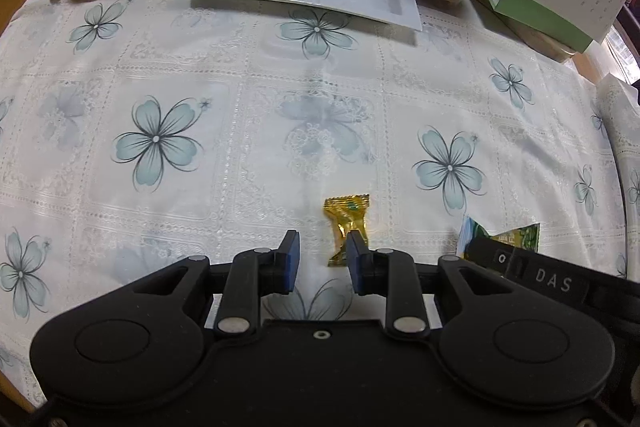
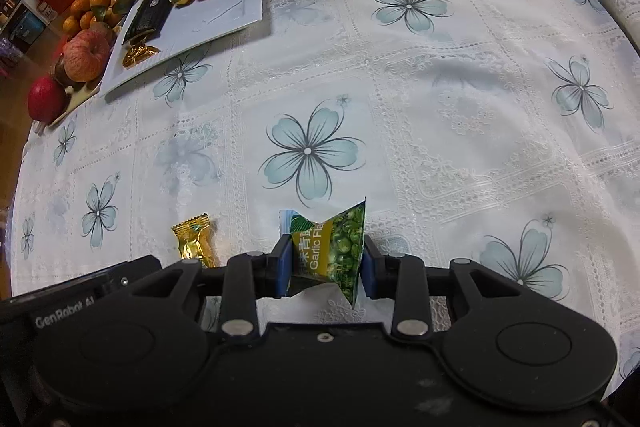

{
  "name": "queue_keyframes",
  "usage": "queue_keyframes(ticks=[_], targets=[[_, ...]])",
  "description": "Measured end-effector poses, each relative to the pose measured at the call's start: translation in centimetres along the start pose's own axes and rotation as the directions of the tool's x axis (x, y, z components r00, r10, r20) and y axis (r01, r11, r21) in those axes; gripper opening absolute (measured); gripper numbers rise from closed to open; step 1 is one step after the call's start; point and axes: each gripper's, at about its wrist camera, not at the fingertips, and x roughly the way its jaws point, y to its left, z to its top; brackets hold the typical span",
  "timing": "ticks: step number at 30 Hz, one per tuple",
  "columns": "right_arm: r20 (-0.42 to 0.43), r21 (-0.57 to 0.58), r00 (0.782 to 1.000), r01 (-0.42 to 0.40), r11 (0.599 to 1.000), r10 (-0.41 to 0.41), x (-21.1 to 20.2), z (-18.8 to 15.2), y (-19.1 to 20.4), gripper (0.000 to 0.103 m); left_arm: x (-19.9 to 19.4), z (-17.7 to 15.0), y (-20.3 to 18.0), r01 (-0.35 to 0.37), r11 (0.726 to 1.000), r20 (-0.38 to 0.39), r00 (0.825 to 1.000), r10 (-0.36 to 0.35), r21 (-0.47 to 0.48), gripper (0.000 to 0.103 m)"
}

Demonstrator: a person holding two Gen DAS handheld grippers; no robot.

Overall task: Organize snacks
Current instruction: 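Grasp gold-wrapped candy with left tool while right tool holds green packet, then carry both held snacks back over the gold tray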

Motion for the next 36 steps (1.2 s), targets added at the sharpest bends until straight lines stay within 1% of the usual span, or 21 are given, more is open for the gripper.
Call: queue_keyframes(ticks=[4, 9, 12, 15, 18, 21, 24, 25, 29, 34, 36], targets=[[0.006, 0.004, 1.0, -0.012, 1.0, 0.012, -0.6, -0.3, -0.8, 0.036, 0.7, -0.2, -1.2, 0.007, 1.0, 0.011, 1.0, -0.008, 0.026, 0.036], [0.001, 0.018, 0.999, -0.045, 0.999, 0.045, -1.2, -0.4, -1.3, 0.036, 1.8, -0.5, -2.2, -0.013, 0.998, 0.011, 1.0, 0.012, 0.054, 0.036], [0.004, 0.02, 0.998, -0.062, 0.998, 0.062, -1.6, -0.4, -1.3, 0.036, 2.3, -0.3, -2.6, -0.02, 0.999, 0.01, 1.0, 0.019, 0.05, 0.036], [0.007, 0.017, 0.998, -0.069, 0.997, 0.069, -1.8, -0.4, -1.3, 0.036, 2.8, 0.0, -2.7, -0.049, 0.998, 0.011, 0.999, 0.048, 0.045, 0.036], [0.0, 0.016, 0.998, -0.062, 0.998, 0.062, -1.6, -0.4, -1.4, 0.036, 3.6, 0.2, -2.4, -0.072, 0.997, -0.008, 0.997, 0.072, 0.03, 0.036], [-0.01, 0.024, 0.998, -0.066, 0.998, 0.066, -1.4, -0.3, -1.5, 0.036, 3.9, 0.3, -2.0, -0.066, 0.998, -0.02, 0.998, 0.066, 0.013, 0.036], [-0.009, 0.017, 0.998, -0.069, 0.997, 0.069, -1.4, -0.3, -1.2, 0.036, 3.8, 0.3, -2.0, -0.063, 0.998, -0.022, 0.998, 0.063, 0.012, 0.035], [-0.009, 0.014, 0.998, -0.068, 0.998, 0.068, -1.5, -0.4, -1.1, 0.036, 3.7, 0.3, -1.9, -0.052, 0.999, -0.022, 0.998, 0.053, 0.011, 0.027], [-0.01, 0.007, 0.998, -0.06, 0.998, 0.06, -1.4, -0.3, -0.9, 0.036, 3.1, 0.1, -1.5, -0.043, 0.999, -0.031, 0.999, 0.043, -0.006, 0.027], [-0.002, 0.005, 0.999, -0.045, 0.999, 0.045, -1.6, -0.2, -0.6, 0.036, 1.0, -0.2, -0.8, -0.077, 0.997, -0.027, 0.997, 0.077, 0.003, 0.027], [0.001, 0.005, 0.999, -0.035, 0.999, 0.035, -1.8, -0.2, -0.4, 0.036, 0.2, -0.4, -0.3, -0.083, 0.997, -0.045, 0.996, 0.083, -0.001, 0.027]])
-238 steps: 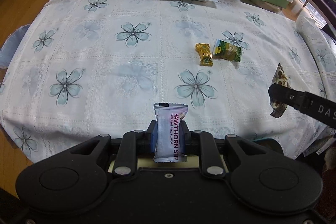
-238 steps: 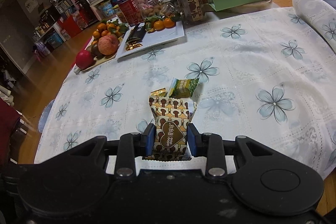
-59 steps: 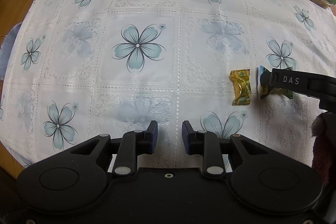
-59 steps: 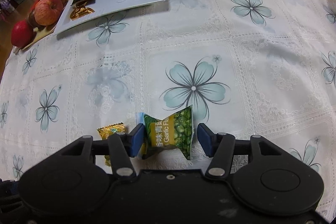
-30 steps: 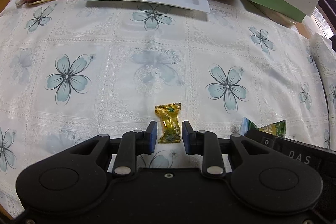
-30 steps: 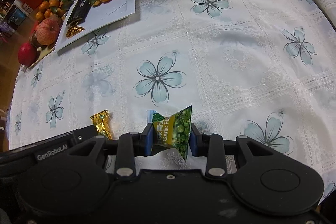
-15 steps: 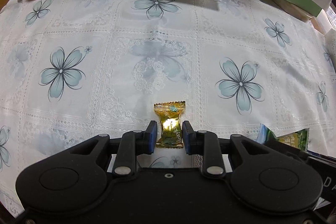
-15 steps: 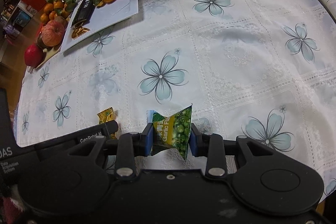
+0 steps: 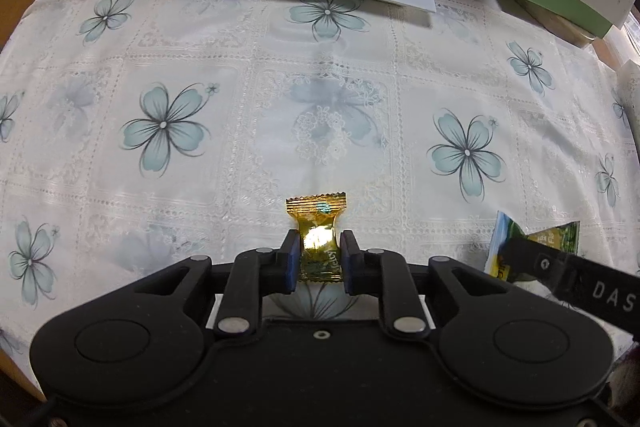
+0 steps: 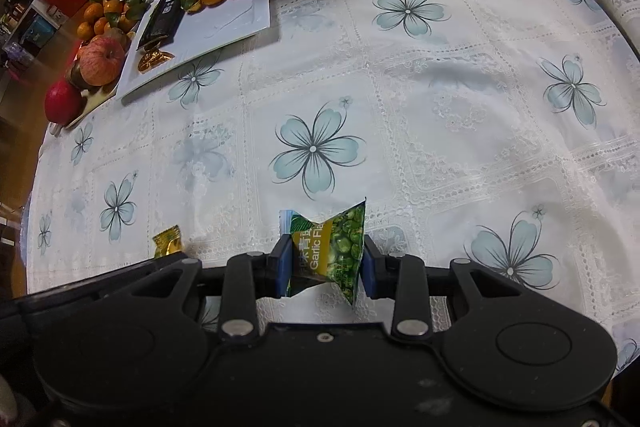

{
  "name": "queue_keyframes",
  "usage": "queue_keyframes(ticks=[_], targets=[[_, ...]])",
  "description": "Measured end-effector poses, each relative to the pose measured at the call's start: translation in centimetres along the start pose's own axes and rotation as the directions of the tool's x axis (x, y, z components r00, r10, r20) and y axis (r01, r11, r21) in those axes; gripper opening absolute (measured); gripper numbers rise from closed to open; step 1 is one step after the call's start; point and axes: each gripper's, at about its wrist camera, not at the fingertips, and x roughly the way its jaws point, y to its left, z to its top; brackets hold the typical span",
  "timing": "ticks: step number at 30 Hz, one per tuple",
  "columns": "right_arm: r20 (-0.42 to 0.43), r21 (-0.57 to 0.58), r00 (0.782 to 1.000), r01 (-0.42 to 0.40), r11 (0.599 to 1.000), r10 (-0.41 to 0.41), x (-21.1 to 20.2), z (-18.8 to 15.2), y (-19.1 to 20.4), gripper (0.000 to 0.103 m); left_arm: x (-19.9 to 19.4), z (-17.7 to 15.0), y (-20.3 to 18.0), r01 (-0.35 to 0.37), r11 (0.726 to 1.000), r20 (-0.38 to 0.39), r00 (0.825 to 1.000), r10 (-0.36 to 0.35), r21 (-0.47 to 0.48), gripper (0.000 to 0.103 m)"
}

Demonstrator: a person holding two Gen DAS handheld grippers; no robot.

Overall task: Organize snacks
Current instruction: 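Carry both held snacks back over the gold tray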

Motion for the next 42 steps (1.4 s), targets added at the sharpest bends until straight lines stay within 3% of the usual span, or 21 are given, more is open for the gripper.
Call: queue_keyframes(ticks=[7, 12, 21, 33, 42], targets=[[-0.014, 0.003, 1.0, -0.015, 1.0, 0.015, -0.9, -0.7, 0.8, 0.036, -2.8, -2.6, 2.6, -0.051, 0.998, -0.08, 0.995, 0.053, 0.033, 0.027], [-0.007, -0.03, 0.999, -0.046, 0.998, 0.046, -2.6, -2.1, 2.5, 0.036, -4.9, -4.7, 4.1, -0.106, 0.992, -0.052, 0.993, 0.109, 0.064, 0.027], [-0.019, -0.016, 0.995, -0.102, 0.995, 0.101, -4.8, -6.8, 3.0, 0.036, -6.8, -9.3, 7.2, -0.079, 0.997, -0.074, 0.994, 0.08, 0.024, 0.027], [-0.012, 0.099, 0.99, -0.14, 0.985, 0.141, -7.3, -14.4, -1.0, 0.036, -7.9, -14.7, 8.0, -0.048, 0.998, -0.067, 0.996, 0.051, 0.04, 0.027], [-0.049, 0.009, 0.99, -0.134, 0.991, 0.134, -7.6, -19.2, 0.6, 0.036, -7.7, -17.3, 8.3, -0.049, 0.999, -0.087, 0.995, 0.05, 0.016, 0.027]])
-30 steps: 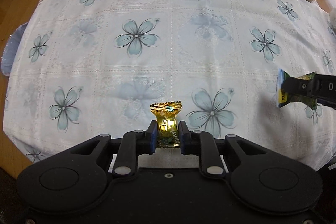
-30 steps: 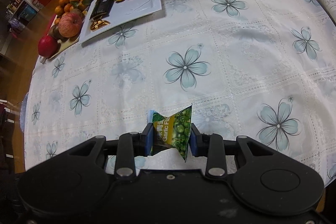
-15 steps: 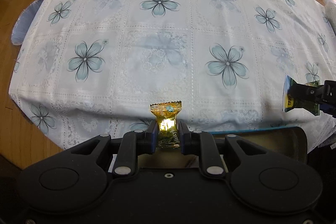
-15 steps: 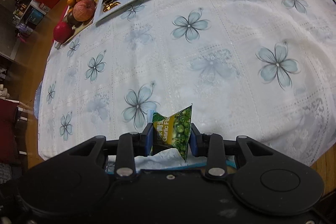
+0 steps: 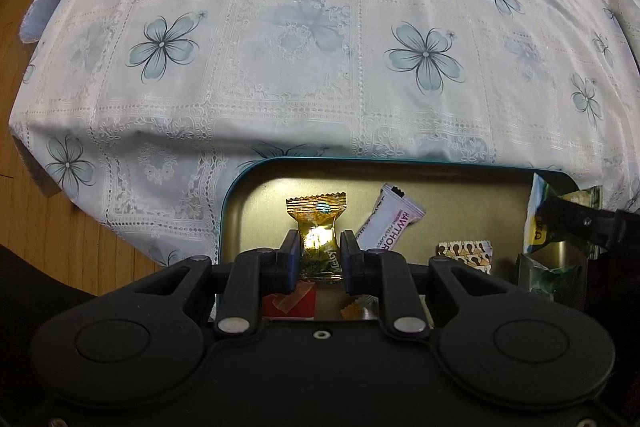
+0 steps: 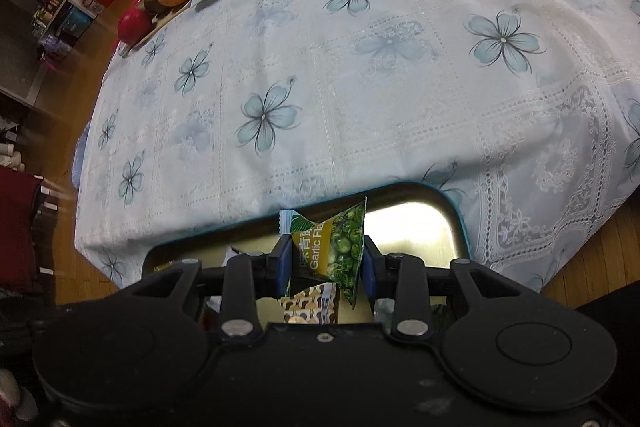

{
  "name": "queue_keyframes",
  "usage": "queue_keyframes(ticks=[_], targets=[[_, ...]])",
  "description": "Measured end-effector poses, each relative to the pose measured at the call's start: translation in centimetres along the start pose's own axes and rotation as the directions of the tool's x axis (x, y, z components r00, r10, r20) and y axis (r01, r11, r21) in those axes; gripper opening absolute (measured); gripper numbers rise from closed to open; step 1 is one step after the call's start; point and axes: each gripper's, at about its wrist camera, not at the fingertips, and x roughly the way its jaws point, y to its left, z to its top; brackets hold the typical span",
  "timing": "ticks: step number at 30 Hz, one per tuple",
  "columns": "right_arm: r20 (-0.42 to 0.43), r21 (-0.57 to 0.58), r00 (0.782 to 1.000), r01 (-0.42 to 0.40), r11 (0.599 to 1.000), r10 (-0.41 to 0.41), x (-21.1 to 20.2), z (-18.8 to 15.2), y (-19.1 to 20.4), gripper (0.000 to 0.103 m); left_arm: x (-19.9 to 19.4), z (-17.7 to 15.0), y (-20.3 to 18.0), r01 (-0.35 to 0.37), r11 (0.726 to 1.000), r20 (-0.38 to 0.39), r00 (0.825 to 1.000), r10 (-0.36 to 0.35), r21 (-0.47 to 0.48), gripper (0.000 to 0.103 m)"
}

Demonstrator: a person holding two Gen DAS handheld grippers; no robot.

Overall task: Organize snacks
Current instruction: 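Carry both held snacks back over the gold tray, then open left tool to drop gold candy while right tool releases green packet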

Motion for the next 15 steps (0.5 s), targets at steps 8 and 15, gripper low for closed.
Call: queue_keyframes(ticks=[8, 15], targets=[[-0.008, -0.084, 0.998, 0.054, 0.995, -0.055, 0.9, -1.9, 1.2, 0.036, 0.2, -0.5, 0.0, -0.027, 1.0, 0.013, 1.0, 0.027, -0.008, 0.027], [0.005, -0.076, 0.998, 0.066, 0.995, -0.066, 0.9, -1.7, 1.2, 0.036, 0.3, -0.4, -0.3, -0.039, 0.999, 0.03, 0.999, 0.039, 0.005, 0.028]])
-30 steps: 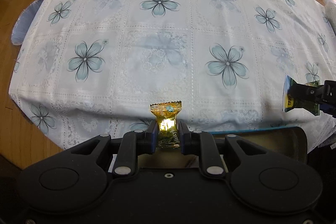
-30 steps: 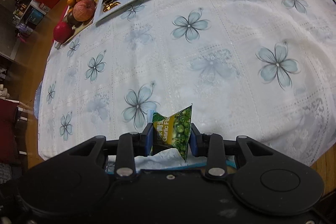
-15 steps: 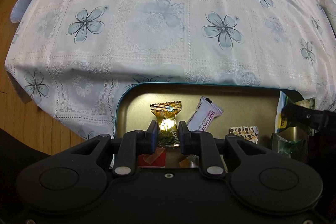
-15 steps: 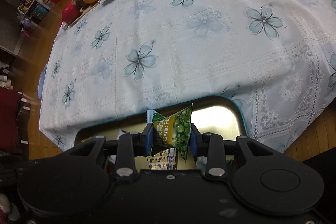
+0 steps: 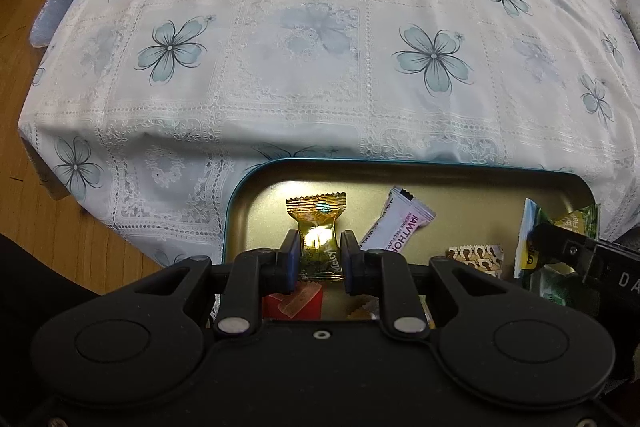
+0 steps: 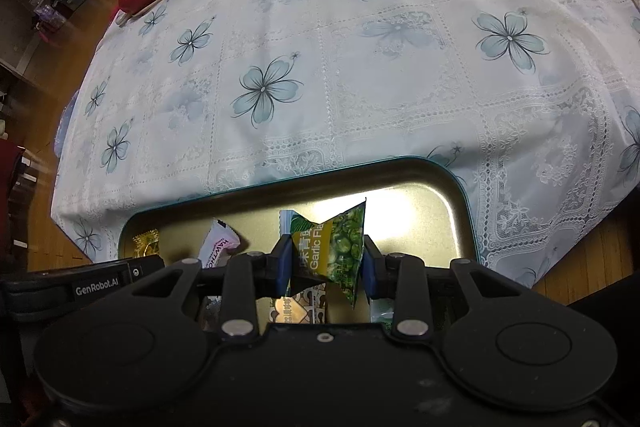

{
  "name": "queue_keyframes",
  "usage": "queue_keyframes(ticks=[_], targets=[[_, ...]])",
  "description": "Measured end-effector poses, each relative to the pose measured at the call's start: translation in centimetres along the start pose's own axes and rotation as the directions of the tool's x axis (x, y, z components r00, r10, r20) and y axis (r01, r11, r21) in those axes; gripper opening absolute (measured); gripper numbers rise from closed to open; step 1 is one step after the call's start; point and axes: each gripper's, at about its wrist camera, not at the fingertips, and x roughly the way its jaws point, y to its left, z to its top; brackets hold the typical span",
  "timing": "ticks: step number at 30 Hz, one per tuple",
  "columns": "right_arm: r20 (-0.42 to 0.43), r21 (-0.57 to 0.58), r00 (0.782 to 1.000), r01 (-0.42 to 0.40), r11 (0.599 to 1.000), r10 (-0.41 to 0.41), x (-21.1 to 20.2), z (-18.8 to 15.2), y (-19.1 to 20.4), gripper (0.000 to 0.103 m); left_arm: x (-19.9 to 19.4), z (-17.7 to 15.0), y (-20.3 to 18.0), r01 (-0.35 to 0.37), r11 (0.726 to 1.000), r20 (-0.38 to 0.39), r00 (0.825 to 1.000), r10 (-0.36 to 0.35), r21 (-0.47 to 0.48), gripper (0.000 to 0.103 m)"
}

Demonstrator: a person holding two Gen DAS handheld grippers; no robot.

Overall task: Organize snacks
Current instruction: 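Open left tool to drop gold candy while right tool releases green packet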

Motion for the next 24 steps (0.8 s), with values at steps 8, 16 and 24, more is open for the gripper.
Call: queue_keyframes(ticks=[8, 16, 24], targets=[[0.003, -0.01, 1.0, 0.006, 1.0, -0.006, -0.03, 0.0, 0.22, 0.036, -0.18, 0.0, -0.14, -0.004, 1.0, 0.019, 1.0, 0.004, 0.011, 0.028], [0.003, -0.001, 1.0, -0.001, 1.0, 0.001, -0.04, 0.09, 0.11, 0.037, -0.53, 0.1, -0.1, 0.025, 1.0, 0.035, 0.999, -0.025, 0.002, 0.029], [0.0, 0.003, 1.0, -0.008, 1.0, 0.008, -0.09, 0.11, 0.04, 0.037, -0.96, 0.05, -0.57, 0.044, 0.999, 0.057, 0.997, -0.045, 0.025, 0.036]])
